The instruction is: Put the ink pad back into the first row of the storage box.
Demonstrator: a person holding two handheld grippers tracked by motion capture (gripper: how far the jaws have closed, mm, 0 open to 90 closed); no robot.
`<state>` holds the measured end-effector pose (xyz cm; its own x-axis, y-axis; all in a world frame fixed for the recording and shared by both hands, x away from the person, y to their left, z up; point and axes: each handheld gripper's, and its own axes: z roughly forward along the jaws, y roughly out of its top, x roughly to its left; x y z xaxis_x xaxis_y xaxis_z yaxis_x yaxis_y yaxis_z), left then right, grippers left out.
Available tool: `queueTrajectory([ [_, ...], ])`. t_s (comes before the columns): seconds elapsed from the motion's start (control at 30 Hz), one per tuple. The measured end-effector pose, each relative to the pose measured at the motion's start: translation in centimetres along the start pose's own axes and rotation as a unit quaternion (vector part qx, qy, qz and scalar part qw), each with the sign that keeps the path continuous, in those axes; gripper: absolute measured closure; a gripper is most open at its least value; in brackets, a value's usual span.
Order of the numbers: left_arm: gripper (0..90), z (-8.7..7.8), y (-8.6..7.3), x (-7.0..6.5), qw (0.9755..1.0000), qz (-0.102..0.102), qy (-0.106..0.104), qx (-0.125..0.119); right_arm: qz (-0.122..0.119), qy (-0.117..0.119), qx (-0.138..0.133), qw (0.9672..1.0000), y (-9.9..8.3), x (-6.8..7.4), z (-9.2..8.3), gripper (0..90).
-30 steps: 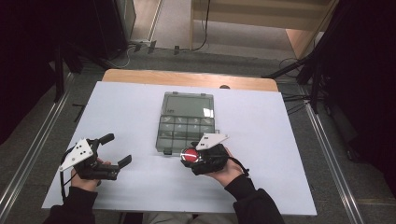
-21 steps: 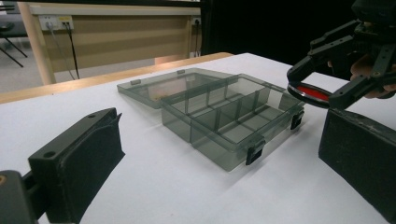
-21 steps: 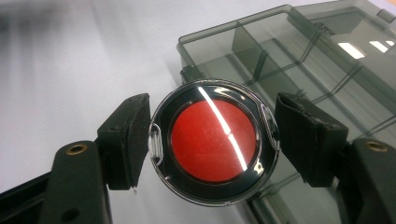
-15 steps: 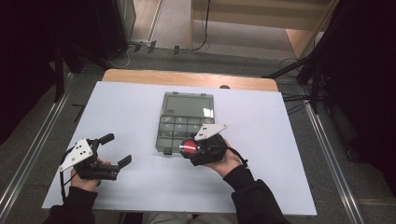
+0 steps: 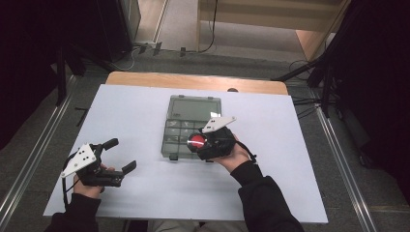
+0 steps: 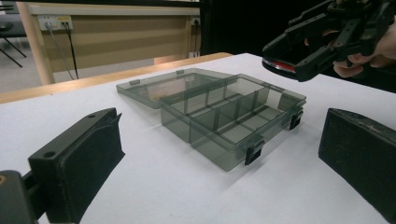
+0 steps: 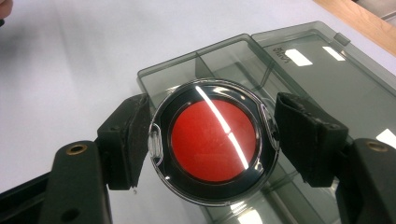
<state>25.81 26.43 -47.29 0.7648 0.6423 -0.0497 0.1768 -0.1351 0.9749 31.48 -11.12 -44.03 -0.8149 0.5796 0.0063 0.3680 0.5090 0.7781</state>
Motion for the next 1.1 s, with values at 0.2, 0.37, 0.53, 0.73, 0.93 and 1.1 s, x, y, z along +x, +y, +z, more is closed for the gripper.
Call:
queueTrajectory([
  [0.2,0.0,0.0,0.0,0.0,1.0,0.0,0.0,0.0,0.011,-0.013,0.003,0.9999,0.6,-1.1,0.3,31.0],
  [0.37,0.0,0.0,0.0,0.0,1.0,0.0,-0.001,-0.001,0.018,-0.023,0.007,0.9996,0.9,-2.1,0.8,31.0],
  [0.53,0.0,0.0,0.0,0.0,1.0,0.0,-0.001,-0.002,0.026,-0.037,0.017,0.9988,0.8,-3.4,1.4,31.0],
  [0.73,0.0,0.0,0.0,0.0,1.0,0.0,-0.001,-0.001,0.041,-0.05,0.024,0.9976,0.6,-4.6,2.2,31.0],
  [0.93,0.0,0.0,0.0,0.0,1.0,0.0,-0.001,-0.002,0.053,-0.063,0.037,0.9959,0.1,-5.5,3.2,31.0],
  [1.1,0.0,0.0,0.0,0.0,1.0,0.0,-0.003,-0.001,0.057,-0.078,0.052,0.994,-0.2,-5.9,4.0,30.9],
])
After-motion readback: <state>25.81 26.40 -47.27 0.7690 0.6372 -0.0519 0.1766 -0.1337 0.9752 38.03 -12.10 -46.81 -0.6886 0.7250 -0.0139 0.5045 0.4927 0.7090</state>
